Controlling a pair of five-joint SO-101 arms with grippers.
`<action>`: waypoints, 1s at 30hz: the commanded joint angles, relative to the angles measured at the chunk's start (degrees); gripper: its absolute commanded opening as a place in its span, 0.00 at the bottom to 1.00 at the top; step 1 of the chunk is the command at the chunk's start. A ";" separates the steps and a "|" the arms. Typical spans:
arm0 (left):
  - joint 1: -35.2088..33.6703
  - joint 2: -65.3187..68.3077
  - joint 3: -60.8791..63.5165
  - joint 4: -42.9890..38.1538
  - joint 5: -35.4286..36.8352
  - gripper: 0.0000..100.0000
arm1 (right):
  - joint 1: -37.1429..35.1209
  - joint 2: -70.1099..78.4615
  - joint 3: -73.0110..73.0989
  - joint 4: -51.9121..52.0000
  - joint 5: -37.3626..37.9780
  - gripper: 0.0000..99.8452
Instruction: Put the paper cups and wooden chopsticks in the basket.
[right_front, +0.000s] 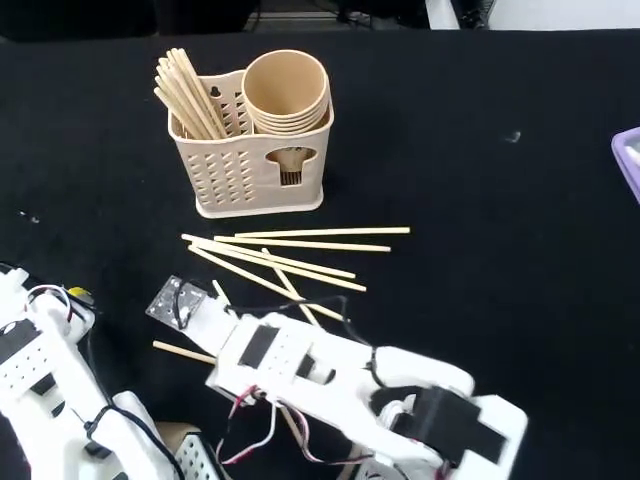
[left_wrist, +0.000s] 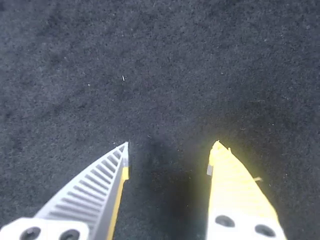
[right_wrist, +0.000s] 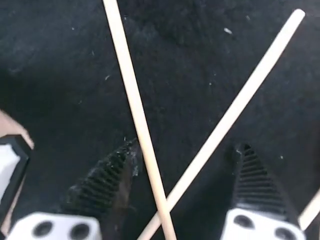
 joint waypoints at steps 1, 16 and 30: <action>0.22 -0.70 -3.03 -0.70 0.09 0.26 | -0.35 2.15 -3.47 -0.09 -0.53 0.26; 0.13 -0.70 -3.03 -0.70 0.09 0.26 | 2.90 -7.78 -4.88 9.05 4.40 0.01; 0.22 -0.70 -3.21 -0.70 0.09 0.26 | 22.68 -53.05 -7.78 -4.48 10.37 0.01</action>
